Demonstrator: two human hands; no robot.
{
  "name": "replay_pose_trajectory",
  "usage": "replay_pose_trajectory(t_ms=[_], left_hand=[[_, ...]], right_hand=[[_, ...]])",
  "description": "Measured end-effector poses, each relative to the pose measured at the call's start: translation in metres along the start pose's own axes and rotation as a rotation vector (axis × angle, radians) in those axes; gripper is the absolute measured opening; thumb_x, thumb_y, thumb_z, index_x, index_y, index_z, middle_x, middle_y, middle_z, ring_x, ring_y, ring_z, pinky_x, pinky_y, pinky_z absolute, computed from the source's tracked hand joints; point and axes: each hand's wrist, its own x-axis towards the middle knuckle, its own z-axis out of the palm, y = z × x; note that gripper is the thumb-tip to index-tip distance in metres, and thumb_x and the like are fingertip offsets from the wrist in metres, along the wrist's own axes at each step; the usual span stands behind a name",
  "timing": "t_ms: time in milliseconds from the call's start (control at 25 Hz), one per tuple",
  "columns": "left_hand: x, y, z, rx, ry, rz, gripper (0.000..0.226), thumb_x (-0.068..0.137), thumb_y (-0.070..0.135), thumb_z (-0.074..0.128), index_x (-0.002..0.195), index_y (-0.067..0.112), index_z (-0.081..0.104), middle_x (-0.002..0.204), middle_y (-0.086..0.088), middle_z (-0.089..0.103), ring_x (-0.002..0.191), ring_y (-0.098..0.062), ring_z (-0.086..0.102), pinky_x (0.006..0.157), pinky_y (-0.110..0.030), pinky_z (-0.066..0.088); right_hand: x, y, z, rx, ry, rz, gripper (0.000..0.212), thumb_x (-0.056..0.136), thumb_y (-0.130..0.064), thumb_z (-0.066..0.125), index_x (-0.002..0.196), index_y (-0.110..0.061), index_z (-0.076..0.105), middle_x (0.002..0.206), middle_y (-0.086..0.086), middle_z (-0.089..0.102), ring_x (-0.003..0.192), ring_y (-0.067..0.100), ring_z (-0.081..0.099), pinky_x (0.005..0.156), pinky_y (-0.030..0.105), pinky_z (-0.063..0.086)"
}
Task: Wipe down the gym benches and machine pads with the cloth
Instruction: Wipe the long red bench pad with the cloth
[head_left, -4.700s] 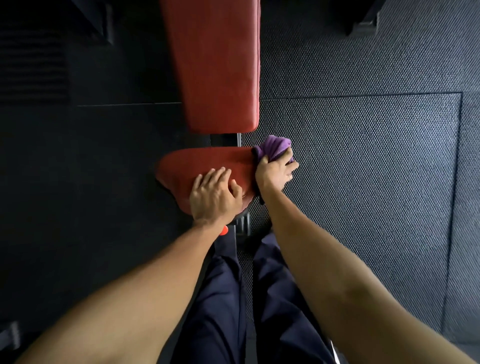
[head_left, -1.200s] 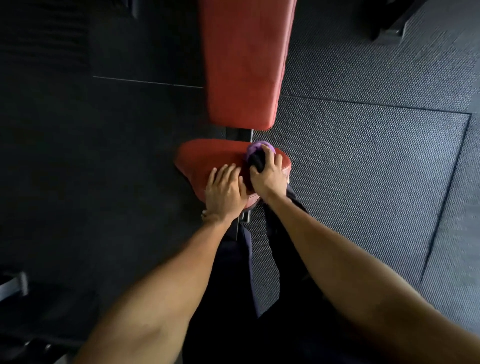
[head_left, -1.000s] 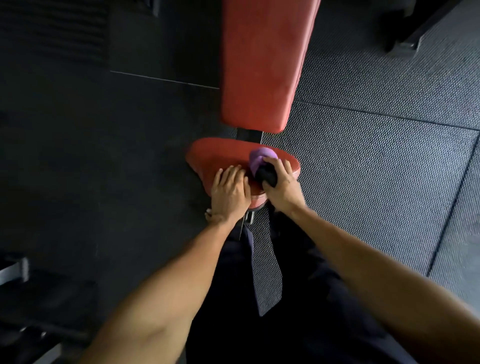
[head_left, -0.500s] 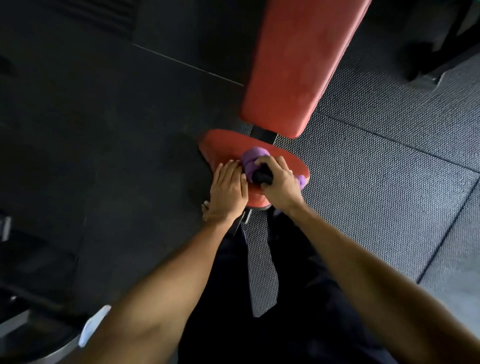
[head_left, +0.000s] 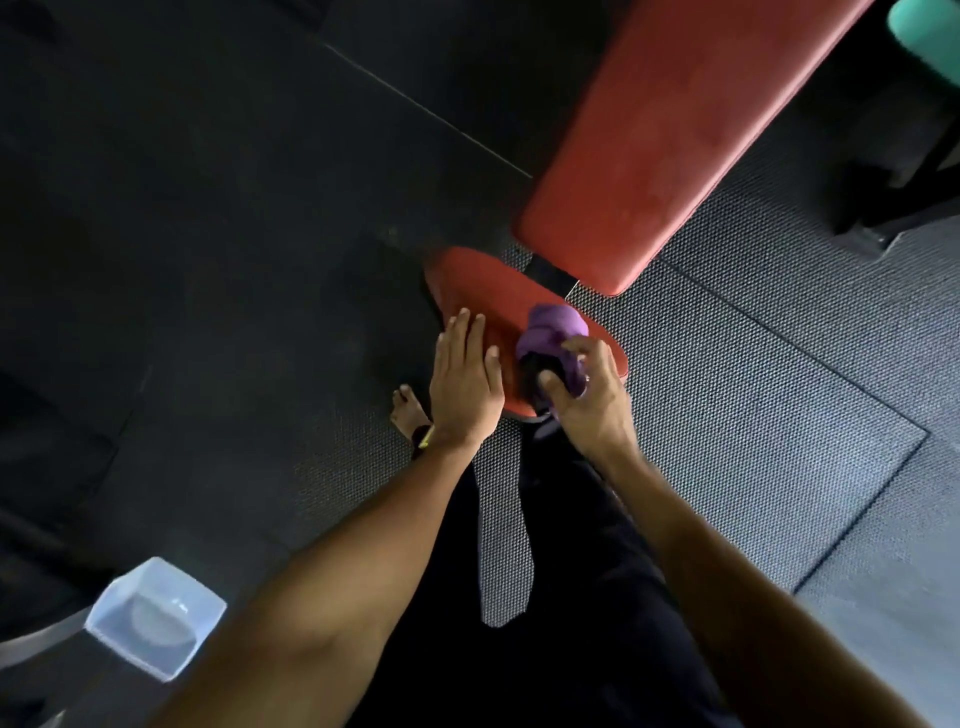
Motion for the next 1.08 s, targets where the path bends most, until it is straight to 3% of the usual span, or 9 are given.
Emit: replay_pose_trajectory(t_ms=[120,160,280,440,600,680,800,960,1080], left_hand=[[-0.003,0.004,-0.006,-0.111,0.001,-0.117,0.050,0.106,0.028,0.033,0.148,0.004,0.045,0.155,-0.013,0.043,0.146,-0.025,0.036,0.123,-0.038,0.025],[-0.005,0.004,-0.009,-0.149,0.005,-0.143,0.050,0.106,0.028,0.033,0.148,0.004,0.045,0.155,-0.013,0.043,0.146,-0.024,0.036,0.122,-0.038,0.027],[-0.010,-0.002,-0.018,-0.179,0.007,-0.190,0.048,0.106,0.026,0.034,0.148,0.005,0.047,0.154,-0.010,0.046,0.144,-0.021,0.039,0.117,-0.034,0.028],[-0.014,-0.019,-0.028,-0.215,-0.069,-0.229,0.045,0.106,0.019,0.038,0.149,0.008,0.046,0.155,-0.006,0.045,0.146,-0.019,0.036,0.115,-0.031,0.023],[-0.010,-0.023,-0.033,-0.207,-0.059,-0.265,0.043,0.106,0.016,0.043,0.148,0.007,0.047,0.154,-0.007,0.045,0.146,-0.020,0.037,0.113,-0.031,0.023],[-0.006,-0.020,-0.035,-0.202,-0.041,-0.289,0.043,0.106,0.016,0.044,0.147,0.007,0.048,0.153,-0.008,0.047,0.144,-0.021,0.040,0.112,-0.028,0.022],[-0.005,-0.016,-0.035,-0.159,0.004,-0.273,0.039,0.102,0.011,0.049,0.140,0.004,0.056,0.144,-0.013,0.057,0.135,-0.027,0.051,0.107,-0.025,0.021],[-0.002,-0.018,-0.033,-0.180,0.069,-0.276,0.034,0.101,0.007,0.050,0.133,-0.002,0.060,0.134,-0.018,0.063,0.126,-0.032,0.059,0.106,-0.024,0.025],[0.000,-0.019,-0.032,-0.179,0.153,-0.319,0.026,0.095,-0.001,0.060,0.121,-0.004,0.066,0.119,-0.019,0.070,0.105,-0.033,0.068,0.096,-0.022,0.032]], right_hand=[[0.015,0.000,0.000,-0.149,-0.022,-0.023,0.069,0.083,-0.042,0.081,0.140,-0.026,0.046,0.123,-0.004,0.044,0.087,0.000,0.047,0.078,0.040,0.055],[0.021,-0.002,0.006,-0.182,-0.060,-0.047,0.074,0.081,-0.047,0.081,0.144,-0.031,0.045,0.127,0.000,0.039,0.099,0.004,0.049,0.081,0.039,0.055],[0.034,-0.002,0.026,-0.149,-0.091,-0.040,0.070,0.082,-0.053,0.078,0.143,-0.043,0.043,0.149,0.006,0.022,0.133,0.033,0.045,0.101,0.050,0.051],[0.036,-0.016,0.040,-0.185,-0.076,-0.153,0.058,0.087,-0.045,0.074,0.140,-0.040,0.051,0.162,-0.008,0.021,0.131,0.027,0.053,0.091,0.046,0.053],[0.050,-0.047,0.054,-0.233,-0.100,-0.178,0.056,0.086,-0.062,0.065,0.138,-0.045,0.052,0.160,-0.014,0.023,0.126,0.030,0.057,0.097,0.051,0.052],[0.043,-0.053,0.051,-0.192,-0.121,-0.180,0.053,0.091,-0.063,0.055,0.140,-0.043,0.052,0.161,-0.013,0.021,0.131,0.028,0.052,0.100,0.051,0.050],[0.007,-0.039,0.037,-0.162,-0.169,-0.305,0.050,0.099,-0.046,0.049,0.149,-0.042,0.046,0.166,-0.009,0.010,0.143,0.026,0.039,0.105,0.047,0.049],[0.017,-0.038,0.059,-0.390,-0.251,-0.357,0.049,0.104,-0.041,0.050,0.152,-0.040,0.041,0.170,0.000,0.004,0.152,0.035,0.017,0.122,0.053,0.027],[0.066,-0.065,0.093,-0.524,-0.283,-0.333,0.040,0.103,-0.042,0.047,0.144,-0.040,0.049,0.167,0.000,0.014,0.145,0.043,0.020,0.114,0.054,0.035]])
